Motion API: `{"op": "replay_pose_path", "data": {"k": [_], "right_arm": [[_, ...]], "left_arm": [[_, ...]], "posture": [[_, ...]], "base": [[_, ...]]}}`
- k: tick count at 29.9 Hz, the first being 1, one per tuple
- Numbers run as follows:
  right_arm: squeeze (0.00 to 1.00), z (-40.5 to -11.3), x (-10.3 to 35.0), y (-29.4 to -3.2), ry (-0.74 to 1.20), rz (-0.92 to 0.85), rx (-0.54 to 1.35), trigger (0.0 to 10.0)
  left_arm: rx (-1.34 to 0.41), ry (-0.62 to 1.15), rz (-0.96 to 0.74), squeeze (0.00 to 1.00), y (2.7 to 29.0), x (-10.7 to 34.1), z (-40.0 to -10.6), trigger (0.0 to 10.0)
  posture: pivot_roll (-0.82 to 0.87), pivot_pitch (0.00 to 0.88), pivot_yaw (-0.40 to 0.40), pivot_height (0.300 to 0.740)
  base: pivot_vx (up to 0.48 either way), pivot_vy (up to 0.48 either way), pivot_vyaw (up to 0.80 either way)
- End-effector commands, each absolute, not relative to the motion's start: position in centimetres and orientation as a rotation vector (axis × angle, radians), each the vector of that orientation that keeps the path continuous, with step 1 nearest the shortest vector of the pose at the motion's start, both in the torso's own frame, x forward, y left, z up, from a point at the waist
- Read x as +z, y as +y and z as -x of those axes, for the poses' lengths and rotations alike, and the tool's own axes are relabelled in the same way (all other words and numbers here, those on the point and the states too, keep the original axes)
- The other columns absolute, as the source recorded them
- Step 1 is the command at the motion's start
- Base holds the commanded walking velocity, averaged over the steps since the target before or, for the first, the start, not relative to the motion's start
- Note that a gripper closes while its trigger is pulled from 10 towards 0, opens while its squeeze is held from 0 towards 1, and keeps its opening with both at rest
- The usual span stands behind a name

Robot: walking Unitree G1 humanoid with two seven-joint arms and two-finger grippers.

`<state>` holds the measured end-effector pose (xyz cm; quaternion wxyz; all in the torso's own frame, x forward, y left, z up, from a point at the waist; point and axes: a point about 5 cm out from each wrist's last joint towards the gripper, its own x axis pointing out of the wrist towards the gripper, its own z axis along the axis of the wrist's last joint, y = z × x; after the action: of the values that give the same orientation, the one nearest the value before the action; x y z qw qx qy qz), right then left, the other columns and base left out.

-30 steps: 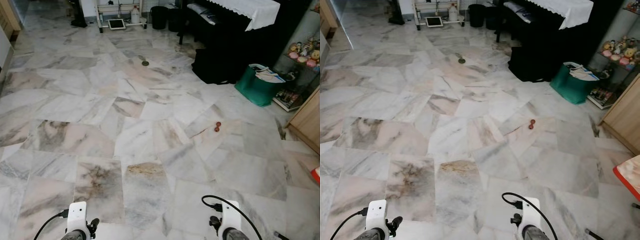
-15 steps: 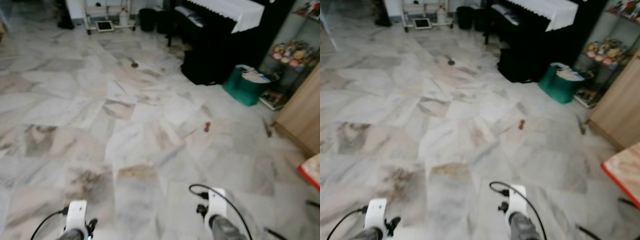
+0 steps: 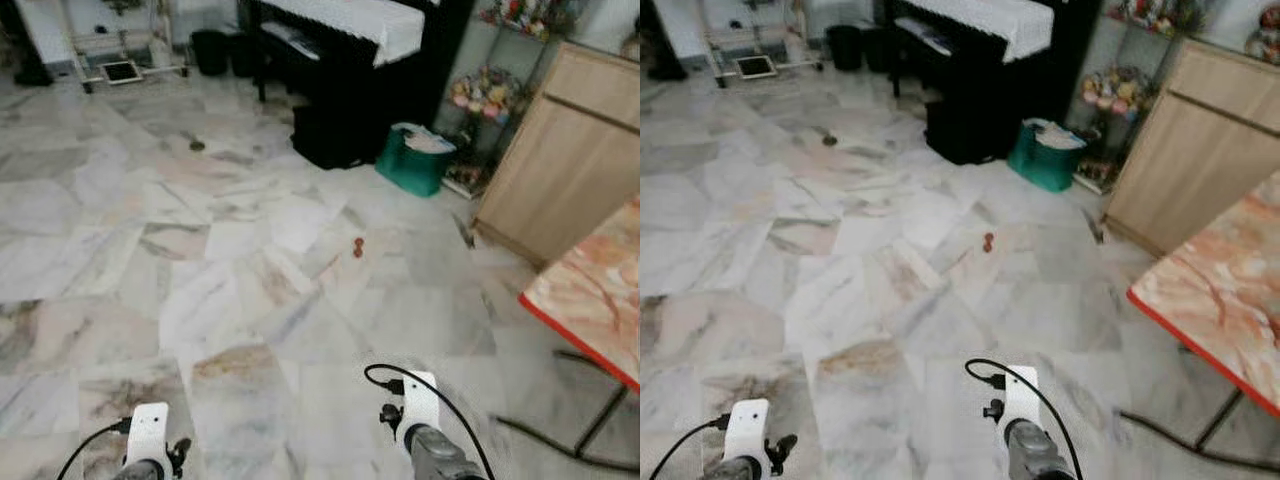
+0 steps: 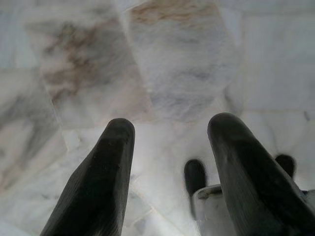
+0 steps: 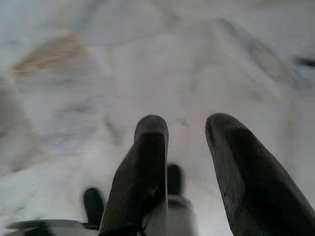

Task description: Setting the table

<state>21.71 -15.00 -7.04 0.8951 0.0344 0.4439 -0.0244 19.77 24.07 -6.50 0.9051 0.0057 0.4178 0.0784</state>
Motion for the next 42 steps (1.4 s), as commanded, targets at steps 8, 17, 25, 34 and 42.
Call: {"op": "replay_pose_path", "data": {"k": [8, 17, 25, 34, 42], "right_arm": [[0.0, -22.1, -6.8, -15.6, 0.905, -0.066, -0.062, 10.0], [0.0, -21.8, -6.9, -16.5, 0.908, -0.05, -0.065, 10.0], [0.0, -21.3, -7.2, -16.8, 0.916, -0.04, -0.063, 10.0], [0.0, -21.3, -7.2, -16.6, 0.916, -0.027, -0.05, 10.0], [0.0, -21.4, -7.1, -16.6, 0.913, -0.026, -0.053, 10.0]], "left_arm": [[0.152, 0.881, 0.002, 0.0, 23.3, -6.9, -19.5, 10.0], [0.145, 0.885, 0.01, 0.0, 22.7, -7.1, -19.4, 10.0], [0.139, 0.894, 0.008, 0.0, 22.6, -7.3, -19.1, 10.0], [0.124, 0.897, -0.004, 0.0, 22.5, -7.3, -19.0, 10.0], [0.118, 0.886, -0.01, 0.0, 22.5, -7.1, -19.5, 10.0]], "posture": [[0.01, 0.0, -0.049, 0.74], [0.0, 0.0, -0.059, 0.74], [0.0, 0.0, -0.06, 0.74], [0.01, 0.0, -0.057, 0.74], [0.0, 0.0, -0.052, 0.74]], "base": [[0.0, 0.0, -0.64], [0.0, 0.0, -0.63], [0.0, 0.0, -0.62], [0.0, 0.0, -0.61], [0.0, 0.0, -0.6]]}}
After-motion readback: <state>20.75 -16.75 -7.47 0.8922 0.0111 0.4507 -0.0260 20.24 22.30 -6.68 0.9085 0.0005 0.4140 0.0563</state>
